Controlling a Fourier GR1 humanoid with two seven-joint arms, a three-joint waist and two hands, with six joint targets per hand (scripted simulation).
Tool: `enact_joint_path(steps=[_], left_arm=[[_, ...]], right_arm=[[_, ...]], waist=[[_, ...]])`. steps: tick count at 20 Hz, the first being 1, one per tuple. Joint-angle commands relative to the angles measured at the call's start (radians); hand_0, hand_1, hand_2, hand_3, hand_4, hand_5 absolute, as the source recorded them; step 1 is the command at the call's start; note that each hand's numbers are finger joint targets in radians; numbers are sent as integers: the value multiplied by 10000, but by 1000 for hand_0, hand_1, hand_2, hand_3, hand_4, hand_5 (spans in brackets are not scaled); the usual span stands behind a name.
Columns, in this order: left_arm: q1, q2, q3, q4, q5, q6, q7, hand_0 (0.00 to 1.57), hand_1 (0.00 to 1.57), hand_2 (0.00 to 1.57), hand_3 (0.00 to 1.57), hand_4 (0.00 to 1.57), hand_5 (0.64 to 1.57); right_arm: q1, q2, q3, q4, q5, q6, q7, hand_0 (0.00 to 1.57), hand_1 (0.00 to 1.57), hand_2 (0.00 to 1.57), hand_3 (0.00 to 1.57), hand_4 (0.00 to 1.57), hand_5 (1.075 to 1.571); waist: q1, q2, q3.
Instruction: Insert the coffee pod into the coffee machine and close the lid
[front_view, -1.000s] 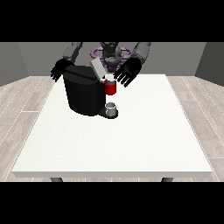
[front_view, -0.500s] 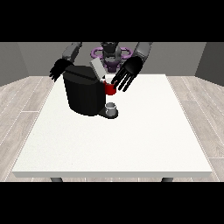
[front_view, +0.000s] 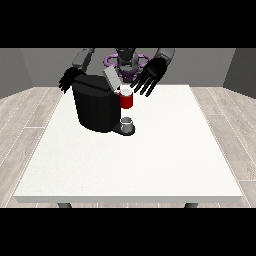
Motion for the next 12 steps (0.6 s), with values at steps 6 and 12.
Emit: enact_joint_path(steps=[6,12], left_arm=[[985,-1004,415,-385,682,-100,298,0,0,0,0,0,1571],[2283,-2220,2716,-258,3456,-11,-355,0,0,0,0,261,1571]], right_arm=[[878,131,-226,238,-357,85,-95,0,0,0,0,387,1571],[1571,-69,-555,142,-500,42,54,0,0,0,0,370,1571]], waist=[[564,-1318,0],[1387,-2478,-23]])
